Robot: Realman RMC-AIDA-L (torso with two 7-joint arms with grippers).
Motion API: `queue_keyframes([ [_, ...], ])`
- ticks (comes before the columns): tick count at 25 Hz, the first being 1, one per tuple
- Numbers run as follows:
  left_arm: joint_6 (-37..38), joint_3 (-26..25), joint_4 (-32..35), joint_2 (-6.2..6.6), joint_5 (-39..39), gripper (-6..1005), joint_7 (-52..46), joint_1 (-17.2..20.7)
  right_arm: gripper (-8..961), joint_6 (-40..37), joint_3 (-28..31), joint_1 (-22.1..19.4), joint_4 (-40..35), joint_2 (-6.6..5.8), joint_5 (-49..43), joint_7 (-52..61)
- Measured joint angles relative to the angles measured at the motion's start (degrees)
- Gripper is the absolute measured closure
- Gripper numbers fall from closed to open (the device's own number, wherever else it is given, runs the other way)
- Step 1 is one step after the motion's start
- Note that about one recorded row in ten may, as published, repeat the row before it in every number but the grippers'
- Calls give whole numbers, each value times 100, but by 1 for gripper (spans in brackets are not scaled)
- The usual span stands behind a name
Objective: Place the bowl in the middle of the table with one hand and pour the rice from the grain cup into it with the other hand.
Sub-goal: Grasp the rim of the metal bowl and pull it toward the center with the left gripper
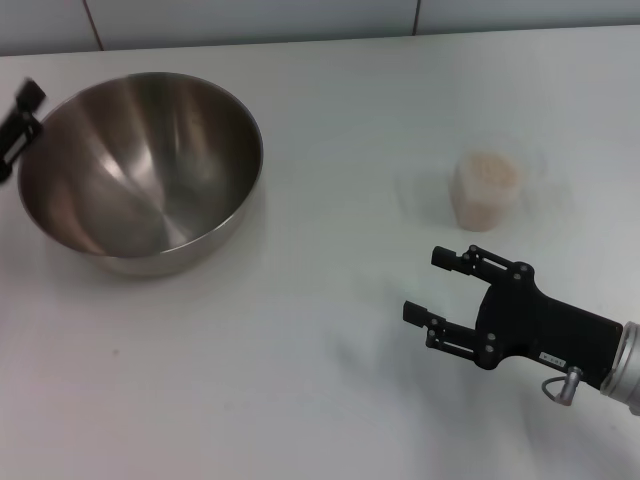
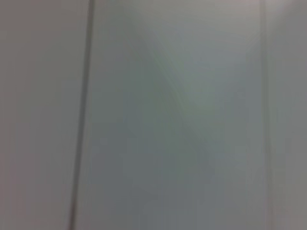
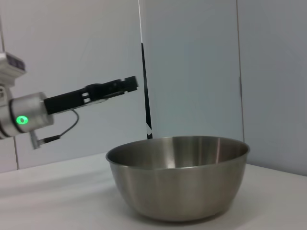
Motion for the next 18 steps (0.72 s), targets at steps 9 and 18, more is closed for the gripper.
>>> queue_keyframes([
  [9, -976, -541, 3, 14, -14, 170, 0, -554, 208, -42, 59, 13, 27, 6, 12, -129],
  [18, -1099, -590, 89, 25, -18, 170, -201, -647, 208, -42, 82, 25, 35, 9, 13, -135],
])
